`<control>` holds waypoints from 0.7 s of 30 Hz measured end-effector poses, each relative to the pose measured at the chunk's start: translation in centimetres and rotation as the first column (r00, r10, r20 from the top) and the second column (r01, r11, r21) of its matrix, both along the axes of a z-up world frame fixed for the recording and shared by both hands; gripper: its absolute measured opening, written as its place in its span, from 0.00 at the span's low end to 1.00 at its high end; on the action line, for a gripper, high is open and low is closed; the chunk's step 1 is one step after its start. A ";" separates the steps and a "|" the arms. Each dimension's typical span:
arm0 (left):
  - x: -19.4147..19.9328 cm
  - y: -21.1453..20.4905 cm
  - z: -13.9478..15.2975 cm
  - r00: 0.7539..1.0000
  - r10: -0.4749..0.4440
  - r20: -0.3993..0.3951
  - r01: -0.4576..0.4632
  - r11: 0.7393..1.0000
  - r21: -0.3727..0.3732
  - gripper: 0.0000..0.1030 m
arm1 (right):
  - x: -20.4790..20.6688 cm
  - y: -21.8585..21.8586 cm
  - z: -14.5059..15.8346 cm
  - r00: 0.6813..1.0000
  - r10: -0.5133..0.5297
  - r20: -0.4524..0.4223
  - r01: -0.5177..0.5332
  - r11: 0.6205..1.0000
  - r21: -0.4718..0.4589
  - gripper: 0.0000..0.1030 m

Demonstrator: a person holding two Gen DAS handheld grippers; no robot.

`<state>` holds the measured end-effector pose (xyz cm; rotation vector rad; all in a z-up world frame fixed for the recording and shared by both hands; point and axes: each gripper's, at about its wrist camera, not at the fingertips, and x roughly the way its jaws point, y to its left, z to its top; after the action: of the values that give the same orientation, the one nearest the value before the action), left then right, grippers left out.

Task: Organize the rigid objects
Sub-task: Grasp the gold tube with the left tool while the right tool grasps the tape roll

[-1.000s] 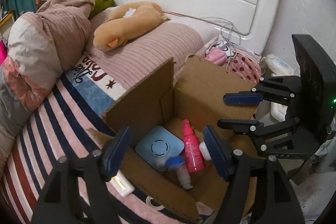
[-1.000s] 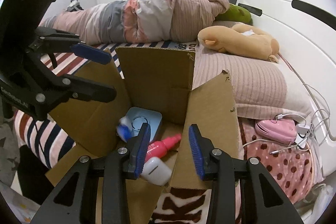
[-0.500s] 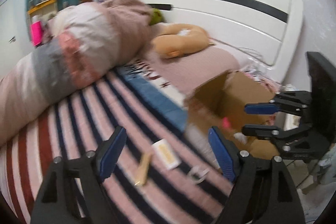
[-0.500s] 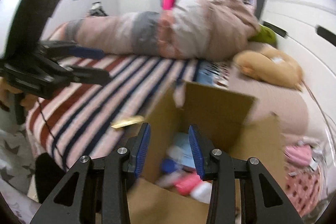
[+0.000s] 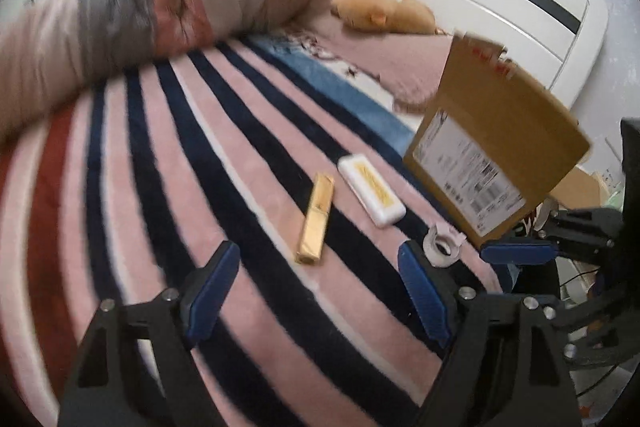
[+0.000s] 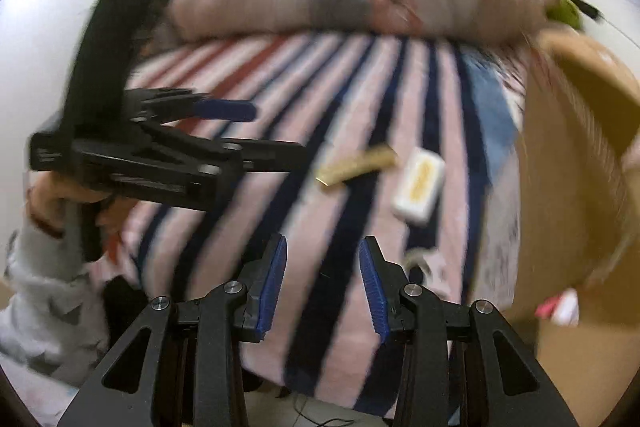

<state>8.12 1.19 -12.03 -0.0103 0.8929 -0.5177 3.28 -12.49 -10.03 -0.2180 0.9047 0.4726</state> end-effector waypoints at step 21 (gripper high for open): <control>1.3 1.0 -4.4 0.995 0.091 -0.040 -0.087 0.992 0.096 0.15 | 3.0 2.5 -3.9 0.999 -0.015 0.041 0.020 0.990 -0.137 0.05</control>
<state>9.40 2.17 -16.48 0.0242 0.9552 -0.3933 6.30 -10.03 -13.97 -0.3442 0.9001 0.3885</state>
